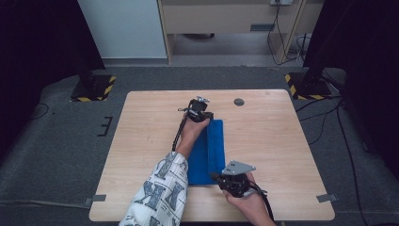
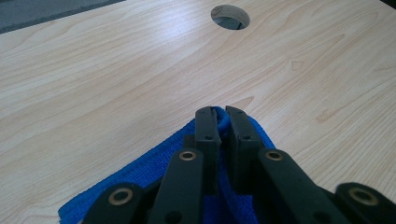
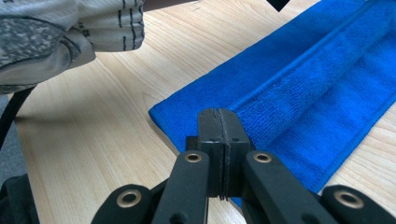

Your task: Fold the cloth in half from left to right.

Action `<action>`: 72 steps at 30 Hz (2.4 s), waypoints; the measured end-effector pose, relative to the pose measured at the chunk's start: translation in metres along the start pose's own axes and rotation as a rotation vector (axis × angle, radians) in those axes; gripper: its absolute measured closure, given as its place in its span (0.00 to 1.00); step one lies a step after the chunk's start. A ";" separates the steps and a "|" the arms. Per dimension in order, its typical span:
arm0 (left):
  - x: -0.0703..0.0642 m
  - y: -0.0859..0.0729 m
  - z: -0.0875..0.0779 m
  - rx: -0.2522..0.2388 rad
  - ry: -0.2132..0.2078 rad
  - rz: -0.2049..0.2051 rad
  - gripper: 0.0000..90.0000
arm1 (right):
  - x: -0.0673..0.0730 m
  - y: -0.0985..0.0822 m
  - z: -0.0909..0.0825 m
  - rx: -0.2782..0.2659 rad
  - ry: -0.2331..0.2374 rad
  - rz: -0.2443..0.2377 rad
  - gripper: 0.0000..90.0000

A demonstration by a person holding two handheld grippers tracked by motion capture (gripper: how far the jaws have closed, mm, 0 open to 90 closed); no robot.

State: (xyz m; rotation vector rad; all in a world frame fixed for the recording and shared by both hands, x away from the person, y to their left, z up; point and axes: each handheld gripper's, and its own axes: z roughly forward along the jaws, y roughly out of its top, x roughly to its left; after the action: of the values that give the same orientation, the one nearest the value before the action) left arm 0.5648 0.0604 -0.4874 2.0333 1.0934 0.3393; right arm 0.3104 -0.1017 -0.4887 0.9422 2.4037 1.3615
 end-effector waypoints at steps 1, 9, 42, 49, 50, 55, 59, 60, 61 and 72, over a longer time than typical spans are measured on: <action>-0.001 0.000 0.000 -0.002 -0.001 -0.001 0.93 | 0.000 0.000 -0.001 0.001 -0.001 -0.001 1.00; -0.010 0.009 0.002 0.009 -0.015 0.029 0.93 | -0.003 -0.003 -0.003 0.006 -0.015 0.003 1.00; -0.008 -0.004 -0.048 -0.051 -0.005 0.088 0.18 | -0.033 -0.011 0.005 0.028 -0.175 0.072 0.10; -0.001 -0.016 -0.057 -0.038 -0.018 0.090 0.13 | -0.045 -0.006 0.010 0.023 -0.175 0.075 0.09; 0.000 -0.018 -0.059 -0.037 -0.018 0.091 0.13 | -0.048 -0.004 0.012 0.021 -0.175 0.079 0.09; 0.007 -0.025 -0.068 -0.037 -0.008 0.086 0.11 | -0.061 0.005 0.020 0.029 -0.177 0.071 0.09; 0.014 -0.030 -0.075 -0.036 0.006 0.071 0.10 | -0.072 0.012 0.026 0.032 -0.176 0.072 0.10; 0.016 -0.031 -0.077 -0.035 0.011 0.071 0.10 | -0.074 0.013 0.027 0.032 -0.176 0.068 0.10; 0.017 -0.033 -0.079 -0.035 0.018 0.066 0.10 | -0.076 0.015 0.029 0.030 -0.180 0.067 0.10; 0.028 -0.039 -0.095 -0.050 0.029 0.045 0.09 | -0.095 0.037 0.040 0.042 -0.207 0.054 0.15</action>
State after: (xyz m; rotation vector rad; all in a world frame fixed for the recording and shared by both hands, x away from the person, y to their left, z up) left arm 0.5059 0.1438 -0.4583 2.0171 1.0472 0.4160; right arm 0.4184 -0.1201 -0.4904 1.1085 2.2740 1.1714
